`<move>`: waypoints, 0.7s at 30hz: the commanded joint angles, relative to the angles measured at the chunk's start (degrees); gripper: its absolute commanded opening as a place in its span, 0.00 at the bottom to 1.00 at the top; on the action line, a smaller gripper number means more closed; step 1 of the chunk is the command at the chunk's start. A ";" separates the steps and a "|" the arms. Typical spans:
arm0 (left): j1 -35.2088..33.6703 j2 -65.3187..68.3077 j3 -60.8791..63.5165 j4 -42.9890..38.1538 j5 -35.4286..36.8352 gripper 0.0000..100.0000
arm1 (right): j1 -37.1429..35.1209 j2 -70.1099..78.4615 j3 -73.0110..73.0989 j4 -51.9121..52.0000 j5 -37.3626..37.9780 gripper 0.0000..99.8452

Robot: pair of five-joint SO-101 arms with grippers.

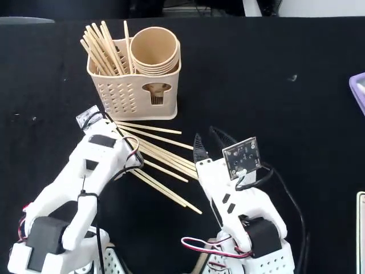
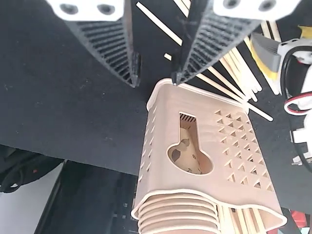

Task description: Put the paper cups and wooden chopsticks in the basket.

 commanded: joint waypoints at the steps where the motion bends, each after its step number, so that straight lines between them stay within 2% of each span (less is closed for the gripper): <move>1: 0.31 -0.53 -0.31 -1.41 0.79 0.25 | 0.88 -1.01 -0.22 -1.49 0.09 0.12; 7: -0.31 10.90 -4.70 -2.73 0.53 0.24 | 0.88 -1.19 -0.22 -1.23 0.09 0.12; 9: -0.84 14.86 -9.01 1.67 -0.35 0.24 | 0.88 -1.19 -0.22 -1.23 0.09 0.12; 15: -0.40 22.15 -17.01 16.18 -11.16 0.24 | 0.88 -1.19 -0.22 -1.23 0.09 0.12; 19: -0.48 22.95 -16.84 20.48 -15.21 0.24 | 0.88 -1.19 -0.22 -1.41 0.09 0.12; 21: -0.40 22.95 -16.66 20.57 -15.56 0.20 | 0.88 -1.19 -0.22 -1.41 0.09 0.12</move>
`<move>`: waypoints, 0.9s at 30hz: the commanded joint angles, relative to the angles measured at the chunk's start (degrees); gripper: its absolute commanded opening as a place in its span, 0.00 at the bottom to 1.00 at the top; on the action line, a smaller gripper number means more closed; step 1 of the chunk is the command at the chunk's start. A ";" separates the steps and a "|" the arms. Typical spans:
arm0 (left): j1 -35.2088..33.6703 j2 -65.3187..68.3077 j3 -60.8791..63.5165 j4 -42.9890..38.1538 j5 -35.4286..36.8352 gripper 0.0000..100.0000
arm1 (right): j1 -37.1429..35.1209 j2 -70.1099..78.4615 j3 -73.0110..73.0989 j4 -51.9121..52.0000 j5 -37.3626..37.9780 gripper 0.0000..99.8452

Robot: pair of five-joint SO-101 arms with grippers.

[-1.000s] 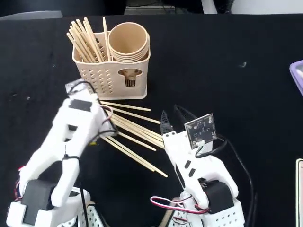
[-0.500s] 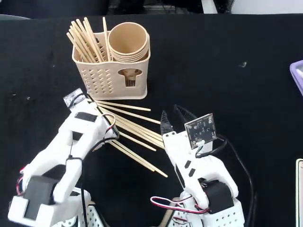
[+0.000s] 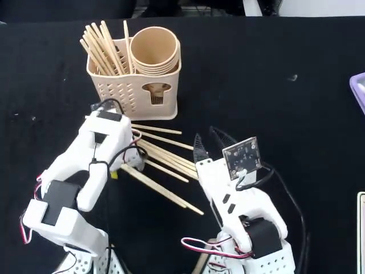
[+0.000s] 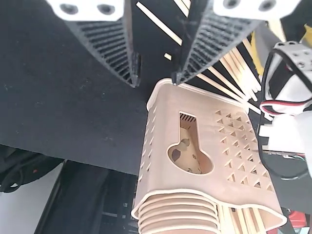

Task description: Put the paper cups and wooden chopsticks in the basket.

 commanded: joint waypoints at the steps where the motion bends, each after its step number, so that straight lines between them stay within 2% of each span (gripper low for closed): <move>1: 0.13 1.93 1.27 3.08 -2.64 0.16 | 0.88 -1.19 -0.22 -1.41 0.09 0.12; 4: 0.13 2.46 0.84 3.08 -2.64 0.02 | 0.88 -1.19 -0.22 -1.41 0.09 0.12; 7: -0.31 2.02 1.19 2.99 -2.64 0.07 | 0.88 -1.19 -0.22 -1.41 0.09 0.12; 10: -0.92 1.93 0.66 2.90 -2.64 0.02 | 0.88 -1.19 -0.22 -1.41 0.09 0.12; 17: -1.98 1.76 1.10 0.18 -2.64 0.03 | 0.88 -1.19 -0.13 -1.32 0.09 0.12; 21: -6.81 -2.64 1.19 -0.26 -2.64 0.03 | 0.88 -1.19 -0.13 -1.32 0.09 0.12; 27: -20.53 -15.47 0.92 -0.62 -2.64 0.03 | 0.88 -1.19 -0.13 -1.41 0.09 0.12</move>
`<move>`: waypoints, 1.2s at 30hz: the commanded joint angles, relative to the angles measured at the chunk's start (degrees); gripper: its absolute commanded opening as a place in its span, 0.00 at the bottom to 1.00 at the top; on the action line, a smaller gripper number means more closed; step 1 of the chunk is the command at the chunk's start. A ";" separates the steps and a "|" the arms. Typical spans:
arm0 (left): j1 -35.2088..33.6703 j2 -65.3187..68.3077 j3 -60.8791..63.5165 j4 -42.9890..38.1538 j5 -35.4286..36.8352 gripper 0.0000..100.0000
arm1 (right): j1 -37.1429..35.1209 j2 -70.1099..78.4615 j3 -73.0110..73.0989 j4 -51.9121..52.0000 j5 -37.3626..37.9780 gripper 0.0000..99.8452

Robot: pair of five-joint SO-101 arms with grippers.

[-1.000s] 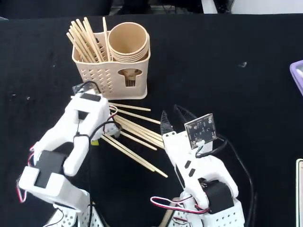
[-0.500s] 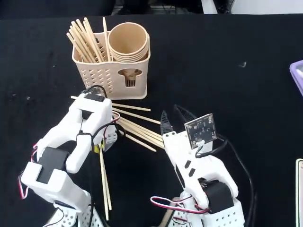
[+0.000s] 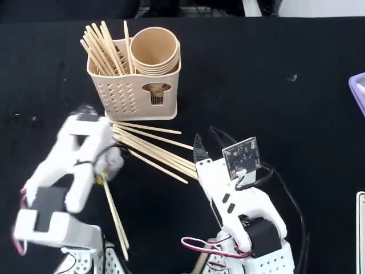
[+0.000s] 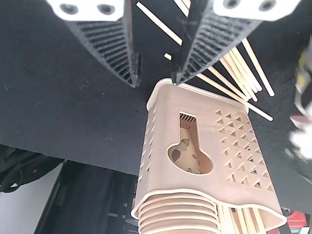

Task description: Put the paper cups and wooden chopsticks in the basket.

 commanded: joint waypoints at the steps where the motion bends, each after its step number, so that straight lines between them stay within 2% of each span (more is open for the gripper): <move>1: -11.47 -10.81 -1.10 -1.85 -0.26 0.03 | 0.88 -1.19 -0.13 -1.41 0.09 0.12; 6: -21.58 -14.77 4.09 -12.75 -0.18 0.03 | 0.88 -1.19 -0.13 -1.41 0.09 0.12; 11: -24.31 -13.63 13.49 -28.13 -0.88 0.03 | 0.88 -1.19 -0.13 -1.41 0.09 0.12; 15: -20.44 -12.84 17.63 -28.22 -8.00 0.11 | 0.88 -1.19 -0.13 -1.32 0.09 0.12; 18: -20.18 -13.01 19.12 -28.40 -5.63 0.17 | 0.88 -1.19 -0.13 -1.32 0.09 0.12; 22: -20.18 -13.19 19.56 -27.34 -4.13 0.17 | 0.88 -1.19 -0.13 -1.32 0.09 0.12; 30: -19.12 -13.19 12.44 -15.65 -4.13 0.17 | 0.88 -1.19 -0.13 -1.41 0.09 0.12; 36: -18.33 -12.48 10.68 -19.16 -4.22 0.17 | 0.88 -1.19 -0.13 -1.23 0.09 0.12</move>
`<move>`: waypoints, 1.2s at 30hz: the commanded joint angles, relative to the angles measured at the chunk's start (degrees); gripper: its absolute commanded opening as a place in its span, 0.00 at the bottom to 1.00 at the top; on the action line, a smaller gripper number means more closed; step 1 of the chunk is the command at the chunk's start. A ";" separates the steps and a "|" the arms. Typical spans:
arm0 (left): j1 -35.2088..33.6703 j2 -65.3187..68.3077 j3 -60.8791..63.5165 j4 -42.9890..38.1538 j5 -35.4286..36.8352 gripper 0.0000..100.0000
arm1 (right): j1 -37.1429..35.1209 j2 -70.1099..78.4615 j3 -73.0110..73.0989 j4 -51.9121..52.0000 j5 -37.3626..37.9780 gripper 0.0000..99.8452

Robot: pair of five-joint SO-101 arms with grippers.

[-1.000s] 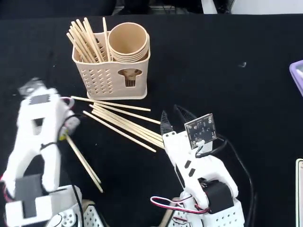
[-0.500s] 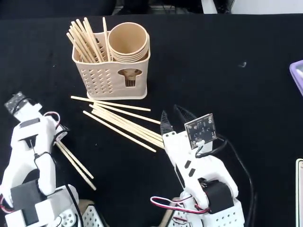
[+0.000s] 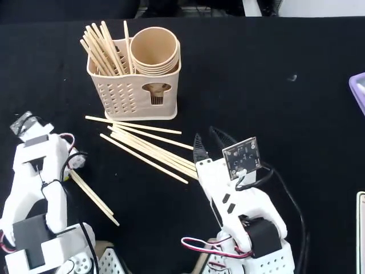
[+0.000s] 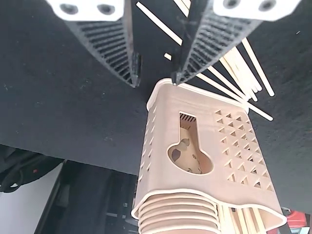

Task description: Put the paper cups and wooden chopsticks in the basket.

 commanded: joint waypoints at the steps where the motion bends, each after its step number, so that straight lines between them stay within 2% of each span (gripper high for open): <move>1: 2.33 -0.35 -2.59 -1.67 0.09 0.17 | 0.88 -1.19 -0.13 -1.23 0.09 0.12; 6: 2.68 -0.35 2.68 -1.76 -3.43 0.17 | 0.88 -1.19 -0.13 -1.23 0.09 0.12; 13: -0.48 -0.62 5.58 -1.76 -3.52 0.17 | 0.88 -1.27 -0.13 -1.32 0.18 0.12; 15: -0.48 -0.70 5.58 -2.11 -3.52 0.13 | 0.88 -1.27 -0.13 -1.32 0.18 0.12; 18: -0.04 -1.05 4.97 -3.16 -3.52 0.02 | 0.88 -1.27 -0.13 -1.32 0.18 0.12; 20: -0.31 -1.05 5.14 -4.31 -3.52 0.05 | 0.88 -1.27 -0.13 -1.23 0.18 0.12; 22: -0.40 -1.05 4.53 -4.31 -3.52 0.03 | 0.88 -1.27 -0.13 -1.23 0.18 0.12; 29: -1.10 -1.58 -6.29 -3.25 -3.78 0.03 | 0.88 -1.27 -0.13 -1.23 0.18 0.12; 36: -2.24 -12.84 -17.19 1.58 -3.52 0.03 | 0.79 -1.27 0.92 -2.29 0.18 0.12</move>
